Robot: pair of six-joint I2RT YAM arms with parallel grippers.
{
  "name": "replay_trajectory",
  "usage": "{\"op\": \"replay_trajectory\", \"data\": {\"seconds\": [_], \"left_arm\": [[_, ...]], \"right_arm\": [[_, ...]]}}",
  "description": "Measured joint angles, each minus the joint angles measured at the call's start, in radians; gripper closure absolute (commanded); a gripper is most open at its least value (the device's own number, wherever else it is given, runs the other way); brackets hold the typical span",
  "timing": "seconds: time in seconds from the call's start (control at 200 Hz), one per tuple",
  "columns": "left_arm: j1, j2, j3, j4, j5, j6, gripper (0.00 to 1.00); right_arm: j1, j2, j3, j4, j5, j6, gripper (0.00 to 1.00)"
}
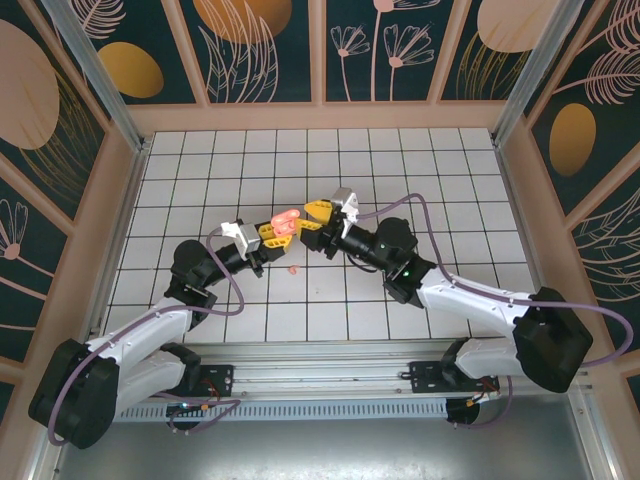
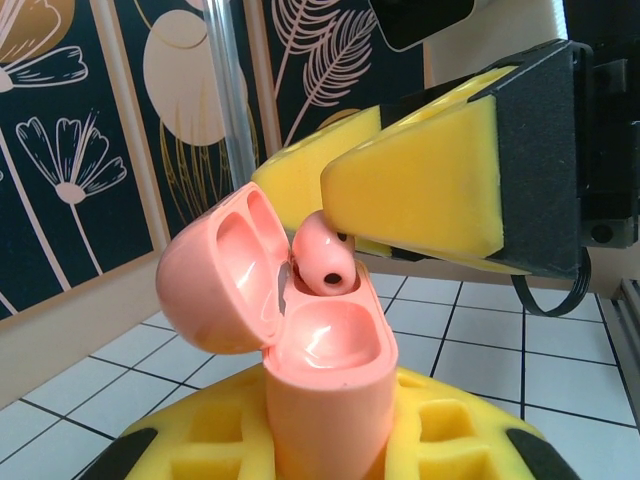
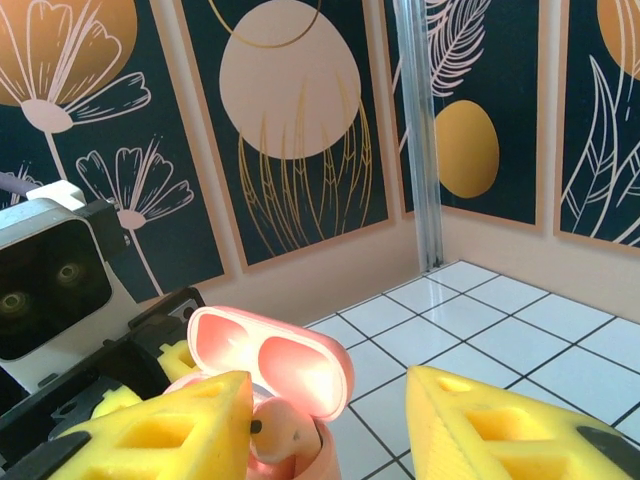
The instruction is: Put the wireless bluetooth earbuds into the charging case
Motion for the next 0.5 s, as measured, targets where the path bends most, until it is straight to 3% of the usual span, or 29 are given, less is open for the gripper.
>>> {"op": "replay_trajectory", "data": {"seconds": [0.5], "left_arm": [[0.0, 0.002, 0.0, -0.006, 0.002, 0.0, 0.91]], "right_arm": [[-0.018, -0.09, 0.002, -0.077, -0.001, 0.019, 0.49]]}}
